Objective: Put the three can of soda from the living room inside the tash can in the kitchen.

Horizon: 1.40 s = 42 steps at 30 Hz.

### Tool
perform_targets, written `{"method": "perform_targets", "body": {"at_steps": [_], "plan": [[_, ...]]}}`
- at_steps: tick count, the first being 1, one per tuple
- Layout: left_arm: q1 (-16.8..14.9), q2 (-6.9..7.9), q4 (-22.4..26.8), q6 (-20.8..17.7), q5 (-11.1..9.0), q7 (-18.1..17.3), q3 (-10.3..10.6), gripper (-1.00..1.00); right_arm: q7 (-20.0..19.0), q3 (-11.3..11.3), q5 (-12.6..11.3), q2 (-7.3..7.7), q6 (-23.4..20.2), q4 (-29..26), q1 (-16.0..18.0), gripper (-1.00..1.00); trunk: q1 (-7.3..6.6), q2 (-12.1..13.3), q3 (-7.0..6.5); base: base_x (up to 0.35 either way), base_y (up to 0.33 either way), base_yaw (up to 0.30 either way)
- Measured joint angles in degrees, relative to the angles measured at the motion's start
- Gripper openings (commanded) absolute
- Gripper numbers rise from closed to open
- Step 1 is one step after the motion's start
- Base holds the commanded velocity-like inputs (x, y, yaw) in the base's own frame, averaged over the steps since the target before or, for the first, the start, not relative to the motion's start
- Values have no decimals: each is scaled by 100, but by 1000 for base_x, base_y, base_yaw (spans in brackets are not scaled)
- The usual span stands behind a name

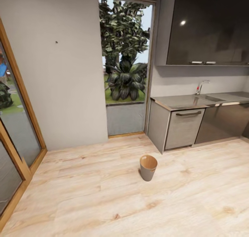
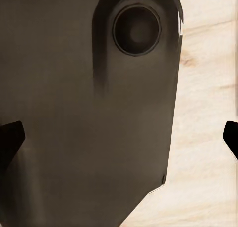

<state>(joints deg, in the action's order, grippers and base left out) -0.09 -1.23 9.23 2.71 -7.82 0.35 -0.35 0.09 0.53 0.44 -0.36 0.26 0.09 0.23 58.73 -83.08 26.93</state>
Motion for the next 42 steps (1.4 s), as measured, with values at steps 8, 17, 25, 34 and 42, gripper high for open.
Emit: {"method": "perform_targets", "body": {"at_steps": [8, 17, 25, 34, 42], "plan": [[0, 0, 0, 1, 0, 0, 0, 100, 0, 0, 0, 1, 0, 0, -1, 100, 0, 0, 0, 338, 0, 0], [0, 0, 0, 0, 0, 0, 0, 100, 0, -3, 0, 1, 0, 0, -2, 100, 0, 0, 0, 338, 0, 0], [0, 0, 0, 1, 0, 0, 0, 100, 0, -3, 0, 1, 0, 0, -2, 100, 0, 0, 0, 338, 0, 0], [0, 11, 8, 1, 0, 0, 0, 100, 0, 0, 0, -7, 0, 0, -2, 100, 0, 0, 0, 338, 0, 0], [0, 17, 16, 1, 0, 0, 0, 100, 0, 0, 0, -8, 0, 0, -4, 100, 0, 0, 0, 338, 0, 0]]}}
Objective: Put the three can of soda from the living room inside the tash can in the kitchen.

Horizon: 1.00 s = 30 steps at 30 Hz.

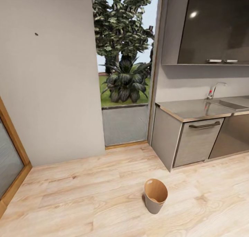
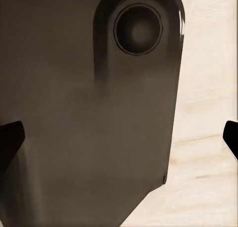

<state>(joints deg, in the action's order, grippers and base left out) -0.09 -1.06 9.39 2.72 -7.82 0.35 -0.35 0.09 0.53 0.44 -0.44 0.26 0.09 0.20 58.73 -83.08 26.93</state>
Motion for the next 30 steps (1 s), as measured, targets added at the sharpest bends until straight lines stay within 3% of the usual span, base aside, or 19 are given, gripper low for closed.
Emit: {"method": "perform_targets", "body": {"at_steps": [11, 30], "plan": [[0, -3, 6, 2, 0, -2, 0, 100, 0, 0, 0, 0, 0, 0, 2, 100, 0, 0, 0, 325, 0, 0], [0, -15, 10, 0, 0, -3, 0, 100, 0, 0, 0, 4, 0, 0, 3, 100, 0, 0, 0, 22, 0, 0]]}}
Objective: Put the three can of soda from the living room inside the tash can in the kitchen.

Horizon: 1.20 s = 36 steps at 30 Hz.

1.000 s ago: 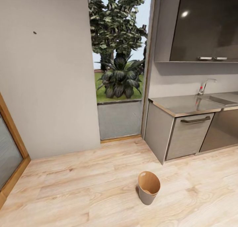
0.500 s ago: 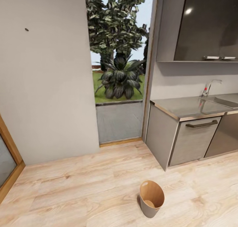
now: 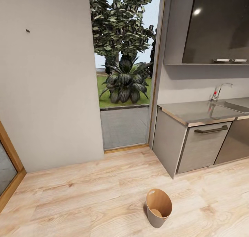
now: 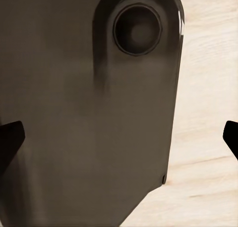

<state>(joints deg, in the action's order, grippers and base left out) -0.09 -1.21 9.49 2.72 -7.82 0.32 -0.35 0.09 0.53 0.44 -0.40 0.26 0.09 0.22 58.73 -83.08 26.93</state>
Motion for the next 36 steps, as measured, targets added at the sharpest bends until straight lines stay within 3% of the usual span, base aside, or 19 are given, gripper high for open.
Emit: {"method": "perform_targets", "body": {"at_steps": [8, 36], "plan": [[0, -10, -5, 0, 0, -2, 3, 100, 0, 0, 0, 4, 0, 0, -2, 100, 0, 0, 0, 72, 0, 0], [0, 8, -9, 0, 0, -6, 7, 100, 0, 0, 0, 5, 0, 0, -3, 100, 0, 0, 0, 329, 0, 0]]}}
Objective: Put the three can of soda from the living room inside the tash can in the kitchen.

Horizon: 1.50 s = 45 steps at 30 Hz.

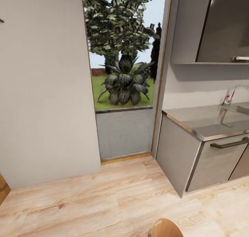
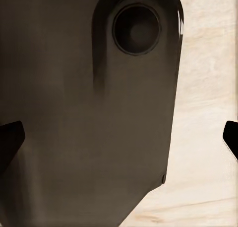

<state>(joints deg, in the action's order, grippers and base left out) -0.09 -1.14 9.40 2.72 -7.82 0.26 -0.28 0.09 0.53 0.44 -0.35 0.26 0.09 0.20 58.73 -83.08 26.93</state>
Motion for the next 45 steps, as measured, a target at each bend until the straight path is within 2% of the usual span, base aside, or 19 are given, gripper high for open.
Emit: {"method": "perform_targets", "body": {"at_steps": [17, 34, 45], "plan": [[-1, -1, 0, 0, 0, 0, -2, 100, 0, 0, 0, -4, 0, 0, 3, 100, 0, 0, 0, 314, 0, 0], [0, -9, 0, 0, 0, 0, 1, 100, 0, -9, 0, -9, 0, 0, -1, 100, 0, 0, 0, 10, 0, -12], [0, -9, 0, 0, 0, 0, 1, 100, -26, -6, -2, -9, -8, 0, 3, 100, 0, 0, 0, 0, 0, -229]]}}
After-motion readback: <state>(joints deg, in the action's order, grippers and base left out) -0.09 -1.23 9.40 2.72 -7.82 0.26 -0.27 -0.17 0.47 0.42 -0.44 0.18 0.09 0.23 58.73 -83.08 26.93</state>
